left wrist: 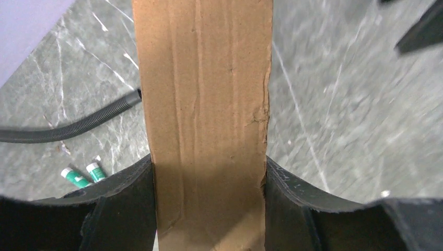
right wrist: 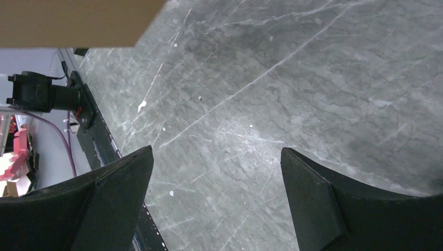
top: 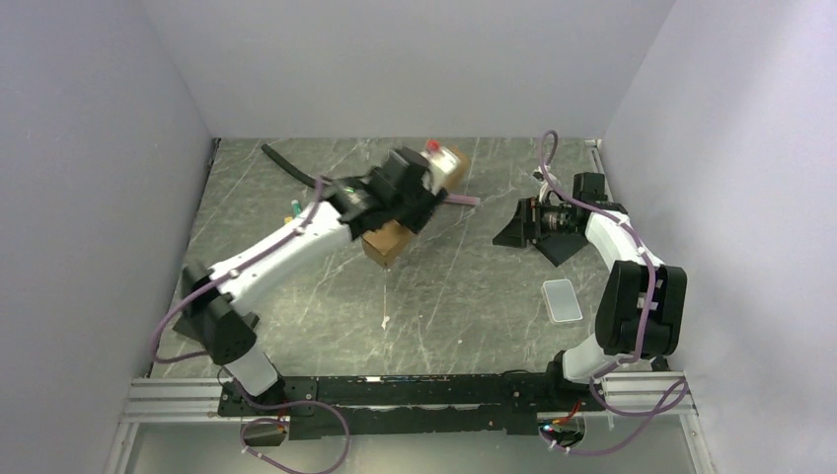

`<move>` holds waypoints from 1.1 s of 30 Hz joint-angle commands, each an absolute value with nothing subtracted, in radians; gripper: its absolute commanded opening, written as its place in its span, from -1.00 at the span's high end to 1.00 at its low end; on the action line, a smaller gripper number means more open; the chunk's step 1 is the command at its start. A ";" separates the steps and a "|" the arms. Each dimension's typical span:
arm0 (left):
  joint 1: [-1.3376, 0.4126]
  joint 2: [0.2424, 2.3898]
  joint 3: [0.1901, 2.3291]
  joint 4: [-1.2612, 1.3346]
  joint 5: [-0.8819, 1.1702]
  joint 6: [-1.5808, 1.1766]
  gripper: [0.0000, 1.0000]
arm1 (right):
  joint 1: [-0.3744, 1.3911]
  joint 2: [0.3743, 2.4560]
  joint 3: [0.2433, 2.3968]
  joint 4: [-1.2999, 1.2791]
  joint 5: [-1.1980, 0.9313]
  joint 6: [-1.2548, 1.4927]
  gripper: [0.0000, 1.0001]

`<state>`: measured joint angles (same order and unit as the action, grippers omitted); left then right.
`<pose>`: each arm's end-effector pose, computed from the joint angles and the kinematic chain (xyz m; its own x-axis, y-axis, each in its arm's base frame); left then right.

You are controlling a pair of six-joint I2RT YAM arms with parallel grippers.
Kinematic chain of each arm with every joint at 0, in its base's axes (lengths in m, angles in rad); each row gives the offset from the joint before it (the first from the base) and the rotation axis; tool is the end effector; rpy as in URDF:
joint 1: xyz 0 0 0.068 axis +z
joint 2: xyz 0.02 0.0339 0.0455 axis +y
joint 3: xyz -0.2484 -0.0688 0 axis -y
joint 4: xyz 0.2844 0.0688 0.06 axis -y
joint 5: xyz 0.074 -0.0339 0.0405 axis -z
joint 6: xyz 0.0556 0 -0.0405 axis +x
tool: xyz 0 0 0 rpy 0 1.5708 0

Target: Fold the paper box

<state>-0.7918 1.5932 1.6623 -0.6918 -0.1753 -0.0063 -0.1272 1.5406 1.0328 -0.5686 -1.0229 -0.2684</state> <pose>0.2948 -0.2848 0.3662 -0.4135 0.4100 -0.8129 0.5986 0.7952 0.0966 0.3423 0.0041 0.1853 -0.7529 -0.0430 -0.6568 -0.5552 0.5773 0.5987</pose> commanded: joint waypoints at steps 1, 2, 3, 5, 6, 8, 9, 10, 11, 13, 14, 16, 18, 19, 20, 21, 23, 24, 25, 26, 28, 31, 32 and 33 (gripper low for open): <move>-0.928 1.720 1.655 -0.748 -0.483 0.160 0.29 | -0.158 1.508 1.047 -0.587 -1.029 -0.307 -0.92; -0.951 1.741 1.646 -0.727 -0.533 0.171 0.30 | -0.164 1.503 1.045 -0.587 -1.029 -0.309 -0.92; -0.975 1.765 1.640 -0.708 -0.573 0.182 0.32 | -0.172 1.497 1.044 -0.585 -1.026 -0.309 -0.92; -1.017 1.808 1.627 -0.671 -0.652 0.205 0.34 | -0.186 1.485 1.039 -0.582 -1.026 -0.310 -0.92; -1.038 1.829 1.620 -0.654 -0.682 0.218 0.38 | -0.195 1.479 1.036 -0.581 -1.026 -0.310 -0.92; -1.080 1.865 1.603 -0.622 -0.745 0.241 0.41 | -0.213 1.469 1.034 -0.581 -1.030 -0.312 -0.92; -1.098 1.880 1.593 -0.608 -0.774 0.252 0.39 | -0.222 1.466 1.034 -0.582 -1.033 -0.315 -0.92; -1.116 1.897 1.585 -0.597 -0.790 0.256 0.34 | -0.231 1.464 1.033 -0.584 -1.037 -0.317 -0.92; -1.131 1.909 1.576 -0.587 -0.796 0.255 0.24 | -0.239 1.464 1.033 -0.588 -1.040 -0.320 -0.92; -1.146 1.933 1.559 -0.578 -0.788 0.240 -0.03 | -0.251 1.462 1.034 -0.590 -1.046 -0.322 -0.92; -1.148 1.945 1.560 -0.590 -0.770 0.220 -0.22 | -0.256 1.462 1.034 -0.593 -1.049 -0.324 -0.92; -1.152 1.970 1.579 -0.633 -0.725 0.166 -0.56 | -0.264 1.460 1.034 -0.597 -1.056 -0.324 -0.92; -1.157 1.984 1.596 -0.686 -0.640 0.124 -0.81 | -0.276 1.455 1.033 -0.596 -1.063 -0.323 -0.92; -1.162 1.991 1.595 -0.694 -0.612 0.110 -0.88 | -0.282 1.454 1.032 -0.597 -1.064 -0.324 -0.92; -1.168 1.997 1.590 -0.695 -0.593 0.102 -0.98 | -0.287 1.453 1.031 -0.597 -1.067 -0.324 -0.92; -1.175 2.006 1.584 -0.698 -0.586 0.093 -0.99 | -0.293 1.452 1.031 -0.597 -1.071 -0.324 -0.93; -1.188 2.025 1.573 -0.708 -0.576 0.077 -0.99 | -0.300 1.454 1.032 -0.601 -1.074 -0.327 -0.93; -1.197 2.031 1.562 -0.703 -0.572 0.070 -0.99 | -0.303 1.455 1.032 -0.602 -1.074 -0.328 -0.93; -1.205 2.034 1.547 -0.693 -0.570 0.066 -0.99 | -0.304 1.455 1.032 -0.601 -1.074 -0.327 -0.93; -1.213 2.038 1.533 -0.681 -0.576 0.061 -0.99 | -0.305 1.455 1.031 -0.600 -1.073 -0.326 -0.93; -1.222 2.049 1.510 -0.661 -0.608 0.041 -0.99 | -0.305 1.455 1.031 -0.601 -1.073 -0.328 -0.93; -1.223 2.069 1.470 -0.614 -0.652 0.030 -0.99 | -0.305 1.465 1.031 -0.612 -1.082 -0.335 -0.93; -1.224 2.078 1.454 -0.595 -0.677 0.032 -0.99 | -0.305 1.469 1.031 -0.617 -1.086 -0.339 -0.93; -1.223 2.086 1.441 -0.575 -0.714 0.031 -0.99 | -0.305 1.475 1.029 -0.620 -1.089 -0.342 -0.93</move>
<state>-1.2198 2.0361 1.4952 -0.6373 -0.6785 0.1078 -0.3008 1.4857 1.0309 -0.6029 -1.0401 -0.3069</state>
